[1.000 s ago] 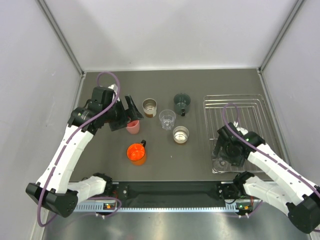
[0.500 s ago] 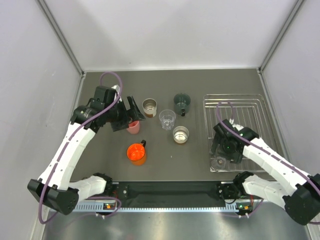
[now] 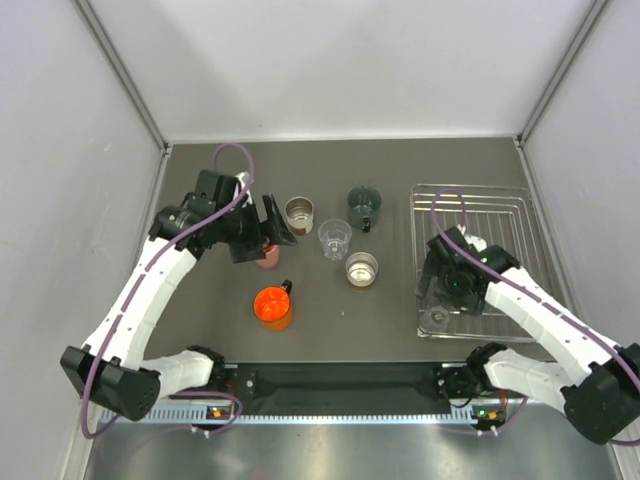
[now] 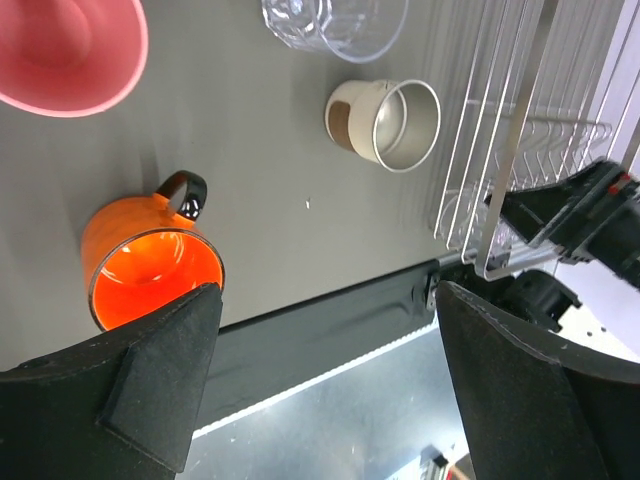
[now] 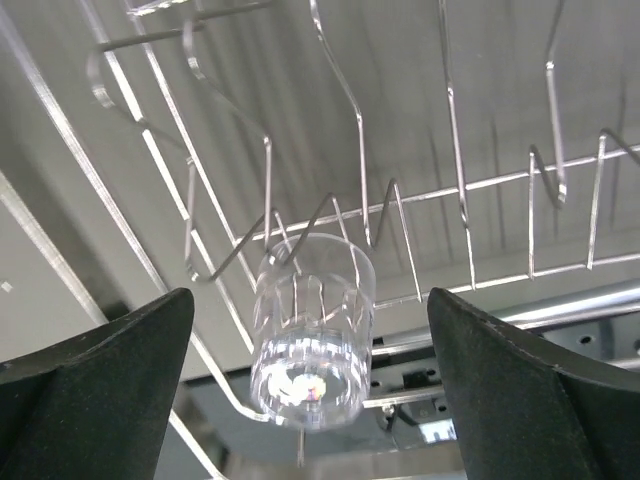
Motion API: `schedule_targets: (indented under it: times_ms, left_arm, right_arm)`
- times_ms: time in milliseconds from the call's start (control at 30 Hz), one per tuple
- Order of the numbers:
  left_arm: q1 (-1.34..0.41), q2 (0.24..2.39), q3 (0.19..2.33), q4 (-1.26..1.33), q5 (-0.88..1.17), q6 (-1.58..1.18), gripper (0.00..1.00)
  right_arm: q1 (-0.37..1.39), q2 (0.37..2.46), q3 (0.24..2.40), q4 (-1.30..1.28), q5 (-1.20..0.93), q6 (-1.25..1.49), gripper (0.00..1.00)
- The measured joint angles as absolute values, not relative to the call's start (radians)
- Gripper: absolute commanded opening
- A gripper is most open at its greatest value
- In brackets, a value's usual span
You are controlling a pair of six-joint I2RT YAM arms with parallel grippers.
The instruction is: Load the cups into the dish rack
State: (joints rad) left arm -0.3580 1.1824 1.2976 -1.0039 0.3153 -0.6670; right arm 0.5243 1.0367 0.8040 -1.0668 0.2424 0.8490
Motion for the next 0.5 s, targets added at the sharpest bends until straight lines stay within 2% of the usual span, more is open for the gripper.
schedule_targets:
  times_ms: [333,500]
  left_arm:
    - [-0.406,1.244,1.298,-0.991,0.377,-0.656,0.87]
    - [-0.495,1.318,1.347,-1.004,0.304,-0.655,0.87]
  right_arm:
    - [0.521,0.957,0.957,-1.166,0.231,0.811,1.00]
    - [0.521,0.994,1.090,-1.267,0.236,0.779,1.00]
